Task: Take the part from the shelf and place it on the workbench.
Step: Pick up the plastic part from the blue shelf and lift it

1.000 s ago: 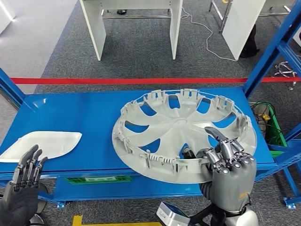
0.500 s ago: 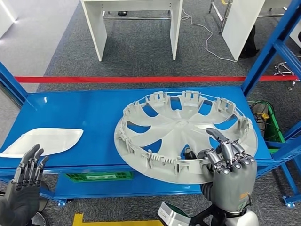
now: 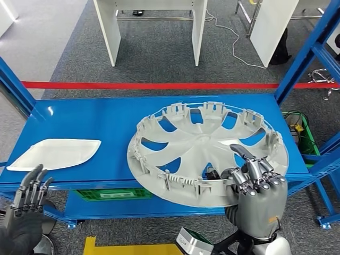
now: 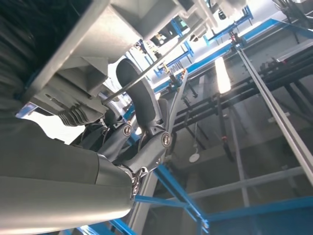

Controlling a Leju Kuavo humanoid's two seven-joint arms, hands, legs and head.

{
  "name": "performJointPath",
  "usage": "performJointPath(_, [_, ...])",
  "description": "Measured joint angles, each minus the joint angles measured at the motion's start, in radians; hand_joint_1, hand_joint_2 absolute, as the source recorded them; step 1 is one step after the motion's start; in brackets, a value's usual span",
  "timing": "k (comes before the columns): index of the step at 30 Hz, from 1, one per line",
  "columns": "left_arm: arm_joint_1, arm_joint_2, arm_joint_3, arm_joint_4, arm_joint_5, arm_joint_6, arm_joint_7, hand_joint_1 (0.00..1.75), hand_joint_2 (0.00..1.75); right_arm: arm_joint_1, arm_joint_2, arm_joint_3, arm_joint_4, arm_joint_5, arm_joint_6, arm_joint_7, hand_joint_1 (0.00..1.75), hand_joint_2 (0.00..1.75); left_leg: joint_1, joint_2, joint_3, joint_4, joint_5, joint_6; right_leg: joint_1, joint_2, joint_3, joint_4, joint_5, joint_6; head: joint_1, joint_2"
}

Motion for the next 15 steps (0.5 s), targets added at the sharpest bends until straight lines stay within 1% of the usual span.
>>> performJointPath(1, [0.0,0.0,0.0,0.0,0.0,0.0,0.0,0.0,0.0,0.0,0.0,0.0,0.0,0.0,0.0,0.0,1.75,1.75,0.001,0.001,-0.002,-0.003,0.005,0.008,-0.001,0.0,-0.009,0.016,-0.015,0.004,0.001,0.0])
performJointPath(2, [0.0,0.0,-0.001,0.0,0.0,0.0,0.0,0.0,0.0,0.0,0.0,0.0,0.0,0.0,0.0,0.0,1.75,1.75,0.002,0.003,-0.004,-0.006,0.01,0.016,-0.002,0.0,-0.025,0.053,-0.043,0.007,0.003,0.0])
performJointPath(3, [0.0,0.0,-0.001,0.0,0.0,0.0,0.0,0.0,0.0,0.0,0.0,0.0,0.0,0.0,0.0,0.0,1.75,1.75,0.001,0.004,-0.008,-0.006,0.014,0.022,-0.002,0.0,-0.05,0.111,-0.079,0.009,0.004,0.0])
performJointPath(4, [0.0,0.0,-0.001,0.0,0.0,0.0,0.0,0.0,0.0,0.0,0.0,0.0,0.001,0.0,0.0,0.0,1.75,1.75,-0.001,0.005,-0.013,-0.005,0.018,0.026,-0.002,0.0,-0.078,0.181,-0.117,0.011,0.006,0.0])
performJointPath(5, [0.0,0.0,-0.002,0.0,0.0,0.0,0.001,0.0,0.0,0.001,0.0,0.0,0.003,0.0,0.0,0.0,1.75,1.75,-0.003,0.005,-0.019,-0.004,0.021,0.028,-0.002,0.0,-0.101,0.242,-0.144,0.011,0.006,0.0])
performJointPath(6, [0.0,0.0,-0.002,0.0,0.0,0.0,0.001,0.0,0.0,0.002,0.0,0.0,0.005,0.0,0.0,0.0,1.75,1.75,-0.005,0.006,-0.024,-0.004,0.025,0.03,-0.002,0.0,-0.111,0.275,-0.154,0.011,0.006,0.0])
performJointPath(7, [0.0,0.0,-0.002,0.0,0.0,0.0,0.002,0.0,0.0,0.003,0.0,0.0,0.007,0.0,0.0,0.001,1.75,1.75,-0.007,0.006,-0.028,-0.003,0.028,0.03,-0.002,0.0,-0.1,0.269,-0.145,0.01,0.006,0.0])
performJointPath(8, [0.0,0.0,-0.002,0.0,0.0,0.0,0.003,0.0,0.0,0.004,0.0,0.0,0.008,0.0,0.0,0.002,1.75,1.75,-0.009,0.005,-0.031,-0.002,0.03,0.029,-0.002,0.0,-0.07,0.223,-0.12,0.006,0.007,0.0])
performJointPath(9, [0.0,0.0,-0.003,0.0,0.0,0.0,0.003,0.0,0.0,0.004,0.0,0.0,0.01,0.0,0.0,0.004,1.75,1.75,-0.01,0.005,-0.033,0.0,0.032,0.028,0.0,0.0,-0.025,0.151,-0.089,0.001,0.006,0.0])
performJointPath(10, [0.0,0.0,-0.003,0.0,0.0,0.0,0.003,0.0,0.0,0.004,0.0,0.0,0.01,0.0,0.0,0.005,1.75,1.75,-0.013,0.005,-0.036,0.004,0.033,0.025,0.002,-0.001,0.017,0.08,-0.068,-0.004,0.006,0.0])
performJointPath(11, [0.0,0.0,-0.003,0.0,0.0,0.001,0.004,0.0,0.0,0.003,0.0,0.0,0.011,0.0,0.0,0.005,1.75,1.75,-0.014,0.005,-0.039,0.007,0.036,0.021,0.004,-0.001,0.047,0.027,-0.055,-0.008,0.006,0.0])
performJointPath(12, [0.0,0.0,-0.003,0.0,0.0,0.002,0.004,0.0,0.0,0.003,0.0,0.0,0.011,0.0,0.0,0.006,1.75,1.75,-0.015,0.005,-0.043,0.009,0.039,0.015,0.006,0.0,0.062,-0.001,-0.049,-0.012,0.005,0.0])
performJointPath(13, [0.0,0.0,-0.003,0.0,0.0,0.002,0.004,0.0,0.0,0.003,0.0,0.0,0.012,0.0,0.0,0.007,1.75,1.75,-0.015,0.005,-0.047,0.01,0.043,0.008,0.008,0.001,0.064,-0.006,-0.049,-0.014,0.005,0.0])
performJointPath(14, [0.0,0.0,-0.003,0.0,0.0,0.003,0.004,0.0,0.0,0.003,0.0,0.0,0.012,0.0,0.0,0.008,1.75,1.75,-0.014,0.005,-0.05,0.01,0.049,0.002,0.009,0.002,0.06,-0.006,-0.042,-0.017,0.005,0.0])
performJointPath(15, [0.0,0.0,-0.003,0.0,0.0,0.004,0.005,0.0,0.0,0.003,0.0,0.0,0.013,0.0,0.0,0.009,1.75,1.75,-0.013,0.005,-0.053,0.012,0.047,-0.004,0.007,0.001,0.057,-0.009,-0.035,-0.022,0.005,0.0])
